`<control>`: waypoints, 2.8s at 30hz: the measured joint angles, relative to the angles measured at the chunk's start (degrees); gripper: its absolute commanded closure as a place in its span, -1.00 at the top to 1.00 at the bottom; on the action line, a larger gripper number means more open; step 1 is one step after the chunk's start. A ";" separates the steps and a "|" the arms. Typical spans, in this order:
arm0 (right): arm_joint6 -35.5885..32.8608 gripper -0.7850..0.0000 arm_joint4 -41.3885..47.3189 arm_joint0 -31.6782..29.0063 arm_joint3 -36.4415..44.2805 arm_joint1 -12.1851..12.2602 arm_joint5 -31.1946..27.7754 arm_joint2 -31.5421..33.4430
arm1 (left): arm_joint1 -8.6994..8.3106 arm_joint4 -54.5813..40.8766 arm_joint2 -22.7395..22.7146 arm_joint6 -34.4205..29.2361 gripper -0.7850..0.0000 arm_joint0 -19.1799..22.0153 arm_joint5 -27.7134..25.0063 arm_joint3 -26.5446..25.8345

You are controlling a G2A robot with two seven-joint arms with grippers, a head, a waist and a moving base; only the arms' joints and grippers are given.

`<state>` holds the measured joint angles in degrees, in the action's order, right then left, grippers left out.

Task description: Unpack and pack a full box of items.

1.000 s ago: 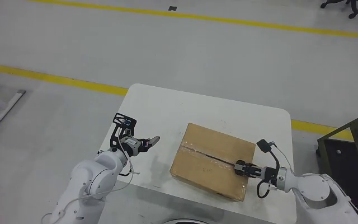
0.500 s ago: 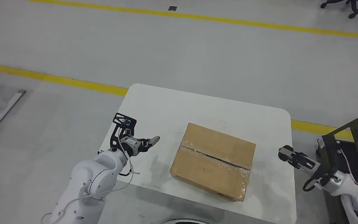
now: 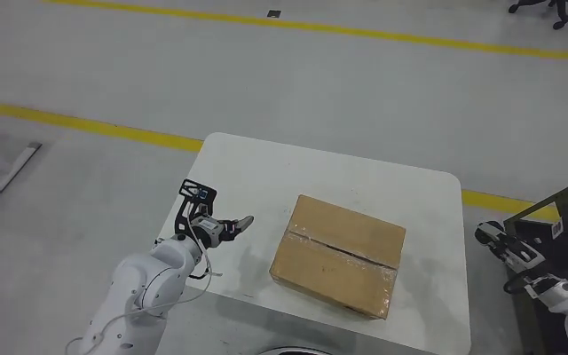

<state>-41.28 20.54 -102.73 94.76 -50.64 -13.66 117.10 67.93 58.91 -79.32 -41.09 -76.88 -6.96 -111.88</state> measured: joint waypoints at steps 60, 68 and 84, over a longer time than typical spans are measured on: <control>44.69 -1.00 -31.69 -22.83 23.82 -9.87 -0.87 -2.04 | 0.33 23.12 -1.84 30.70 1.00 -12.18 6.99 -7.83; 63.20 -1.00 -62.36 -21.64 22.43 -11.23 12.36 -5.36 | 0.32 23.12 -1.84 30.70 1.00 -12.18 6.99 -7.83; 68.62 0.13 -75.00 -20.09 20.10 -11.98 19.60 -8.13 | 0.32 23.12 -1.84 30.70 1.00 -12.18 6.99 -7.83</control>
<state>27.34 -54.46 -122.82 114.86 -62.62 5.95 108.96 68.26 82.03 -81.17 -10.38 -89.06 0.03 -119.71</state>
